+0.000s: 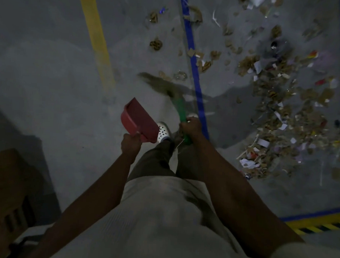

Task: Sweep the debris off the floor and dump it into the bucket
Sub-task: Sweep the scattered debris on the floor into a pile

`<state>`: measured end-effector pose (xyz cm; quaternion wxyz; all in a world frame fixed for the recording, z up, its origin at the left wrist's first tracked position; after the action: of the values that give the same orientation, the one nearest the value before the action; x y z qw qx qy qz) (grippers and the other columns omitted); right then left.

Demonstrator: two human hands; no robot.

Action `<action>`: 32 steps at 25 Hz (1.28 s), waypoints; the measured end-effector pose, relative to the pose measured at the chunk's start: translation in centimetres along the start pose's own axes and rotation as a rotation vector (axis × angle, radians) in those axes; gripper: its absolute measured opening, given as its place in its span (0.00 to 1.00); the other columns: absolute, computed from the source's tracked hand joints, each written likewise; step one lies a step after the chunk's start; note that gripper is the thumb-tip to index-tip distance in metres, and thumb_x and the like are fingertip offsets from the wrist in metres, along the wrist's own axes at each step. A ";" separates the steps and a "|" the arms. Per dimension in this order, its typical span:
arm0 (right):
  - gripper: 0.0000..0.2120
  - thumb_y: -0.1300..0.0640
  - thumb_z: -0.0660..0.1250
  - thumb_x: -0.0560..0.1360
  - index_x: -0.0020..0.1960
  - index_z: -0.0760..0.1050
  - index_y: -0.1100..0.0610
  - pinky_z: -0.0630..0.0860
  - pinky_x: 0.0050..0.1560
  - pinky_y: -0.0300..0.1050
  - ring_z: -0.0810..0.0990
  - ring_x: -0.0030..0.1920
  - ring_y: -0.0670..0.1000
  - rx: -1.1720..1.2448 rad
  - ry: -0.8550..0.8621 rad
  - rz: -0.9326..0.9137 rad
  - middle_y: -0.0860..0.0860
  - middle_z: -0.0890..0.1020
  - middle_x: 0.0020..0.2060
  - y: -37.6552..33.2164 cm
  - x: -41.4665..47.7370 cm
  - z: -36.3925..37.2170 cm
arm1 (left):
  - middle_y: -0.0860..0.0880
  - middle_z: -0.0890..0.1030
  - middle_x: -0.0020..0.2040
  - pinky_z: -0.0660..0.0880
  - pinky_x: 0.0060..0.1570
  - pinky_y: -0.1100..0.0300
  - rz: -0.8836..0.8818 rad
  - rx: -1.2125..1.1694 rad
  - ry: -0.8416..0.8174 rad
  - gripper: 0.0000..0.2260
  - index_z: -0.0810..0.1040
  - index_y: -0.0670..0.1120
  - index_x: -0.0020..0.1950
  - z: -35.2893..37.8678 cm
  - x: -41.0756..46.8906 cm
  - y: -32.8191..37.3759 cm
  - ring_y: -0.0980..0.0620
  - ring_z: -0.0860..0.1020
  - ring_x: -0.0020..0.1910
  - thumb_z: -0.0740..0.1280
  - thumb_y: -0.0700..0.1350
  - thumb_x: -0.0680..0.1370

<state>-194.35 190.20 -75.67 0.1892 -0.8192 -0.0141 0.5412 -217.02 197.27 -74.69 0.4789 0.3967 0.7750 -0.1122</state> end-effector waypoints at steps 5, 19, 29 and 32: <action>0.22 0.66 0.70 0.76 0.69 0.73 0.67 0.76 0.51 0.44 0.80 0.61 0.62 0.526 0.340 0.198 0.64 0.80 0.64 -2.5 2.5 -5.4 | 0.41 0.83 0.48 0.78 0.54 0.45 0.045 0.026 0.039 0.29 0.77 0.37 0.56 1.1 -0.2 3.2 0.40 0.81 0.49 0.61 0.64 0.79; 0.20 0.57 0.66 0.80 0.68 0.63 0.51 0.79 0.41 0.46 0.80 0.42 0.54 0.239 -0.157 -0.166 0.57 0.80 0.47 -12.3 -5.3 -4.4 | 0.39 0.84 0.46 0.74 0.51 0.50 0.112 -0.164 0.189 0.23 0.80 0.35 0.53 0.0 -0.8 18.7 0.39 0.80 0.50 0.62 0.56 0.80; 0.17 0.69 0.68 0.77 0.65 0.73 0.66 0.73 0.27 0.45 0.74 0.31 0.55 0.403 -0.232 0.035 0.63 0.78 0.37 -24.5 5.5 2.1 | 0.36 0.81 0.57 0.75 0.60 0.45 -0.008 -0.164 0.220 0.25 0.77 0.35 0.59 -6.5 6.5 19.3 0.36 0.79 0.57 0.61 0.58 0.81; 0.19 0.67 0.67 0.76 0.67 0.71 0.65 0.81 0.49 0.57 0.81 0.46 0.61 0.428 0.017 0.131 0.66 0.81 0.52 -25.7 7.8 3.3 | 0.37 0.82 0.55 0.76 0.58 0.45 0.014 -0.133 0.182 0.28 0.77 0.36 0.59 -9.0 9.6 20.6 0.37 0.80 0.55 0.61 0.61 0.80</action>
<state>-189.43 216.80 -75.28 0.3234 -0.7642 0.1557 0.5359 -210.15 220.74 -73.82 0.4325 0.3778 0.8184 -0.0204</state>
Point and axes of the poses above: each hand's wrist, its own x-axis towards the middle knuckle, its own z-axis out of the palm, y = z × x, the point moved 1 cm from there along x, towards the middle knuckle
